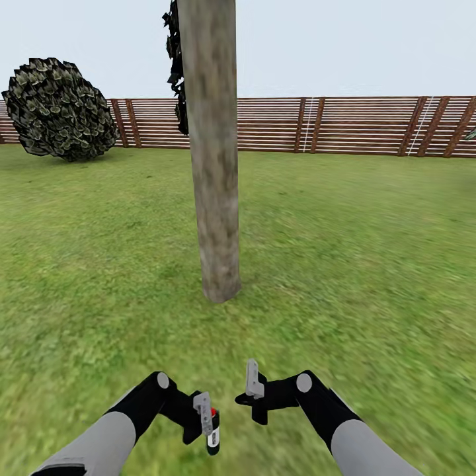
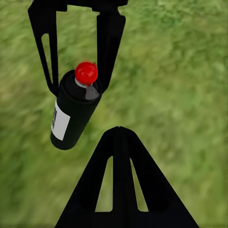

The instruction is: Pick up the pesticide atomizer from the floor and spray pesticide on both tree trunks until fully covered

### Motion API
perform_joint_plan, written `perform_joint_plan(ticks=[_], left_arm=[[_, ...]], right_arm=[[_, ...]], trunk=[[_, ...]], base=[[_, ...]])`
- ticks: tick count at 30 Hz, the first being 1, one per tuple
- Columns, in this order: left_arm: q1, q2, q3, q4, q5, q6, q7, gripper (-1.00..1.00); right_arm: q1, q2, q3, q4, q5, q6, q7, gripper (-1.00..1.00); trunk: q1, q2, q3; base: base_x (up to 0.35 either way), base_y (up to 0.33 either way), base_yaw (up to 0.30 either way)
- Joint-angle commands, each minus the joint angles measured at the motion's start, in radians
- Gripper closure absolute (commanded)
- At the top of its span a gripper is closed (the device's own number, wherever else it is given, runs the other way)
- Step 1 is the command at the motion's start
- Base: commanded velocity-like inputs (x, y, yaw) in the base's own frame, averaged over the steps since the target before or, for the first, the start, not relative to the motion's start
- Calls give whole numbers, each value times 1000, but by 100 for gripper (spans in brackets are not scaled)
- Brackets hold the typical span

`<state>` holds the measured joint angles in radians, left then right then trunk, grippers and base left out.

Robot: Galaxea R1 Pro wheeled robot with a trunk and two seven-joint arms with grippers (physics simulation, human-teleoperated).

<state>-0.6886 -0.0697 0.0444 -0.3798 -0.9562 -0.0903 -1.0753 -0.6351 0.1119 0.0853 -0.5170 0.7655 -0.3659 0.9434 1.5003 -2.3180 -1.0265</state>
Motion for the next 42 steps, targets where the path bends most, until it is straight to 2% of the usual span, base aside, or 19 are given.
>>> perform_joint_plan(ticks=[1, 21, 28, 42], left_arm=[[0, -3, 0, 0, 0, 0, 0, 100], [1, -23, 3, -1, 9, -1, 17, 100], [1, -40, 3, -1, 9, -2, 58, 100], [0, -54, 2, -1, 10, -2, 61, 100]], right_arm=[[0, 0, 0, 0, 0, 0, 0, 100], [0, 0, 0, 0, -2, -1, 0, 100], [0, 0, -1, -14, -2, -1, 0, 100], [0, 0, -1, -20, -2, -1, 0, 100]], trunk=[[0, 0, 0], [0, 0, 0], [0, 0, 0], [0, 0, 0]], base=[[0, 0, 0], [0, 0, 0], [0, 0, 0], [0, 0, 0]])
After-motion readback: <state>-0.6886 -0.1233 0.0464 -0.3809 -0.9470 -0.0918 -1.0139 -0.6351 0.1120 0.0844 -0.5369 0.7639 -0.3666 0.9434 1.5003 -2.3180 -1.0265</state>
